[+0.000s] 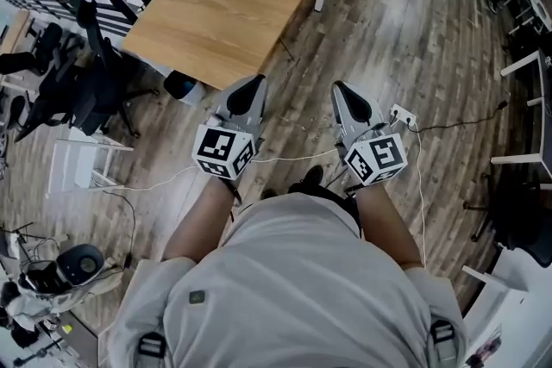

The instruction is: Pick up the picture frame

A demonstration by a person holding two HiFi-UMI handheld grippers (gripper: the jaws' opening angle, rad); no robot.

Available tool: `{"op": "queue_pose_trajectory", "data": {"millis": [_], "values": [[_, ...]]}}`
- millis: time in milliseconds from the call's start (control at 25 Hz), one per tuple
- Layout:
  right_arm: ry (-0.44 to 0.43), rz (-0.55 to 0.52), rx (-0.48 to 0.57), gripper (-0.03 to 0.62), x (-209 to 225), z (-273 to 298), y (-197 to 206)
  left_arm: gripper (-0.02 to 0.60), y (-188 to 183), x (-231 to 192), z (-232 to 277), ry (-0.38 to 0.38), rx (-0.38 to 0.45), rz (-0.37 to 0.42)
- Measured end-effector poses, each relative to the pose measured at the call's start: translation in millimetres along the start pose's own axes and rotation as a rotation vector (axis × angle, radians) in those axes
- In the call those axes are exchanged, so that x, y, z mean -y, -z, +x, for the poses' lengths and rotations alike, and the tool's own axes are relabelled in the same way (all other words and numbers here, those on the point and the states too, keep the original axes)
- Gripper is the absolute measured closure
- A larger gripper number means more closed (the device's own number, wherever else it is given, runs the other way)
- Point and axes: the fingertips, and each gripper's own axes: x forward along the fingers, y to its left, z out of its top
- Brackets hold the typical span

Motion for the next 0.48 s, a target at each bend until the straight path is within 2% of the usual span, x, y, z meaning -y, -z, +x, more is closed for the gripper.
{"op": "queue_pose_trajectory", "data": {"millis": [280,480], "values": [[-0.001,0.012,0.002,0.585,90.3,-6.4,-3.1,0.578,2.1,33.3,94.4,0.000,-0.004,-0.008],[0.002,0.028,0.010,0.585,136.1,-14.8,-8.2,0.578,0.4,57.1,139.9,0.017,-0.009,-0.032]]}}
